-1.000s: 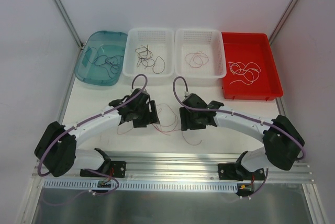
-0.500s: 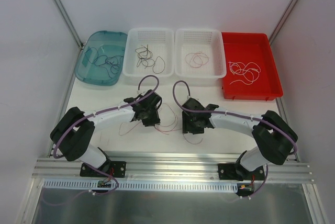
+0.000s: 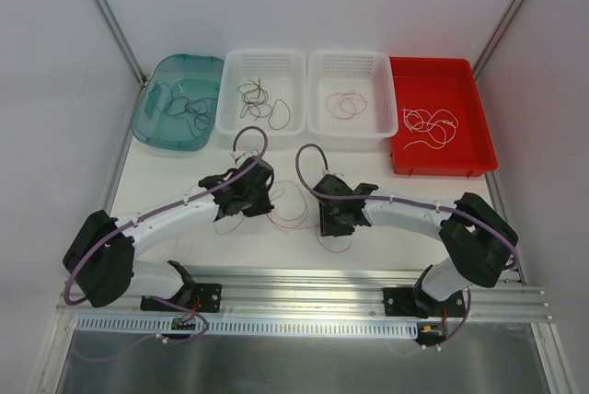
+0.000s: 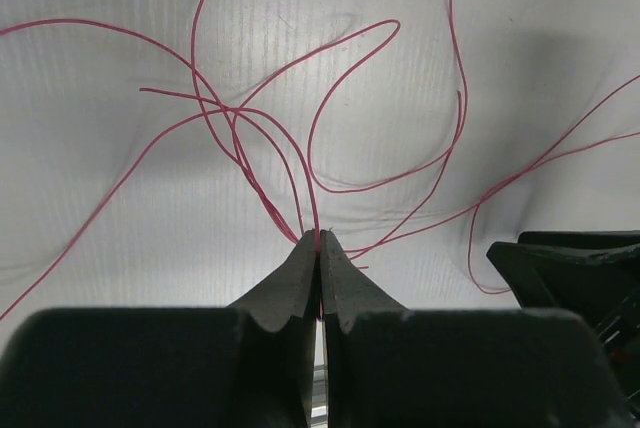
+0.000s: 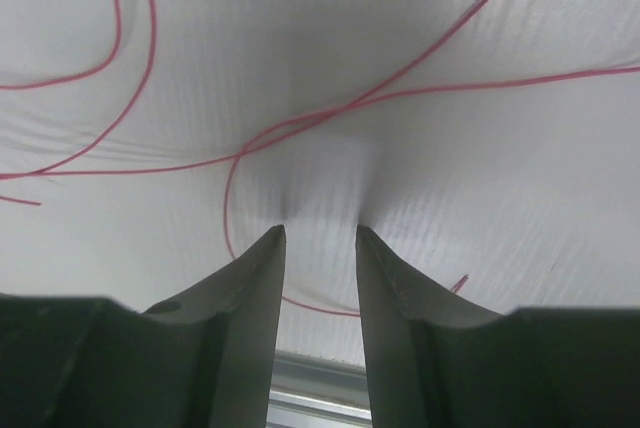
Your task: Untangle the cables
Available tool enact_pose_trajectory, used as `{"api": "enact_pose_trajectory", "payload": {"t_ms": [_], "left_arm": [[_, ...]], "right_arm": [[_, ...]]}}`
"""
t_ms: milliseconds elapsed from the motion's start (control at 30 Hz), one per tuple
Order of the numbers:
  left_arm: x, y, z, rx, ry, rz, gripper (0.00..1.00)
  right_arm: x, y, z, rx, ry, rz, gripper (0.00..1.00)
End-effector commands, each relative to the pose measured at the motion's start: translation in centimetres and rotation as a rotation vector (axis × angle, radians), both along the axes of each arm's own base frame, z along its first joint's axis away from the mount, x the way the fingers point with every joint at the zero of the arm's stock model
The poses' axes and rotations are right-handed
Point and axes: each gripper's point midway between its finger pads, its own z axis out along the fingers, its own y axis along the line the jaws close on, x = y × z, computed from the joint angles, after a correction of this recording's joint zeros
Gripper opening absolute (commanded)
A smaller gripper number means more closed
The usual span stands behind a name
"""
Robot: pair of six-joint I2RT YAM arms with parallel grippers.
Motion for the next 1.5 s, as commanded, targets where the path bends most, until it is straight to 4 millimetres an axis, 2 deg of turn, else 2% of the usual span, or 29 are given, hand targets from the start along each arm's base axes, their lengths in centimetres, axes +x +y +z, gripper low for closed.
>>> {"api": "enact_pose_trajectory", "payload": {"t_ms": [0,67,200,367,567,667,700,733,800,900,933,1000,1033,1067,1100,1133,1167,1200,1300,1333,1367,1400,1467], "left_arm": [[-0.4,0.1,1.0,0.005,-0.016,-0.032,0.0],[-0.5,0.0,1.1,-0.009,-0.012,-0.029,0.0],[-0.7,0.3,1.0,-0.01,-0.013,-0.023,0.0],[-1.0,0.5,1.1,-0.021,-0.013,-0.006,0.0],[-0.7,0.8,1.6,-0.026,-0.038,0.014,0.0],[-0.6,1.2,1.9,-0.02,-0.06,0.016,0.0],[-0.5,1.3,2.1,-0.013,-0.069,0.008,0.0],[-0.4,1.9,2.1,0.003,-0.074,0.017,0.0],[0.0,3.1,2.8,0.022,-0.096,0.026,0.0],[0.6,6.5,3.5,0.066,-0.117,0.086,0.0],[0.9,7.7,3.7,0.072,-0.122,0.111,0.0],[1.4,11.0,4.3,0.097,-0.14,0.182,0.0],[1.6,12.1,4.6,0.108,-0.151,0.204,0.0],[1.7,14.2,5.0,0.124,-0.158,0.264,0.0],[1.8,15.3,5.3,0.15,-0.168,0.271,0.0],[1.7,16.3,5.4,0.169,-0.17,0.289,0.0],[1.9,17.4,6.0,0.182,-0.185,0.314,0.0],[1.6,19.2,6.1,0.227,-0.176,0.35,0.0],[1.2,22.9,6.4,0.31,-0.148,0.444,0.0],[1.1,24.1,6.4,0.353,-0.141,0.478,0.0],[1.1,24.8,6.6,0.378,-0.136,0.489,0.0],[1.0,25.4,6.7,0.389,-0.13,0.506,0.0],[1.4,25.2,7.0,0.367,-0.129,0.496,0.0]], "right_arm": [[0.4,1.8,2.2,0.013,-0.06,0.025,0.39],[0.5,2.6,3.2,0.033,-0.085,0.033,0.41],[0.4,3.6,3.4,0.058,-0.091,0.014,0.44],[0.0,4.0,1.7,0.028,-0.052,0.015,0.45],[-0.5,4.1,-0.4,-0.01,-0.012,0.014,0.4],[-0.7,3.6,-1.0,-0.043,0.0,0.005,0.27],[-0.7,3.4,-1.0,-0.048,-0.001,0.003,0.17],[-0.6,2.6,-0.9,-0.074,-0.01,-0.007,0.11],[-0.1,1.8,0.1,-0.085,-0.039,-0.018,0.01],[1.0,-1.5,1.3,-0.146,-0.085,-0.062,0.01],[1.9,-3.4,2.3,-0.144,-0.119,-0.116,0.01],[2.4,-6.3,3.1,-0.163,-0.134,-0.162,0.01],[3.5,-8.7,4.4,-0.145,-0.158,-0.243,0.01],[3.4,-10.7,4.4,-0.156,-0.158,-0.279,0.01],[4.2,-13.4,4.9,-0.169,-0.165,-0.35,0.01],[4.2,-15.0,5.2,-0.175,-0.172,-0.385,0.01],[4.1,-16.7,6.5,-0.155,-0.203,-0.432,0.01],[4.6,-19.6,7.1,-0.155,-0.211,-0.542,0.01],[4.7,-22.7,10.2,-0.08,-0.281,-0.652,0.01],[4.5,-24.6,10.7,-0.075,-0.281,-0.731,0.01],[4.7,-25.3,12.1,-0.058,-0.324,-0.764,0.01],[4.8,-25.8,12.6,-0.053,-0.34,-0.784,0.01],[5.1,-25.6,13.4,-0.032,-0.354,-0.741,0.01]]}}
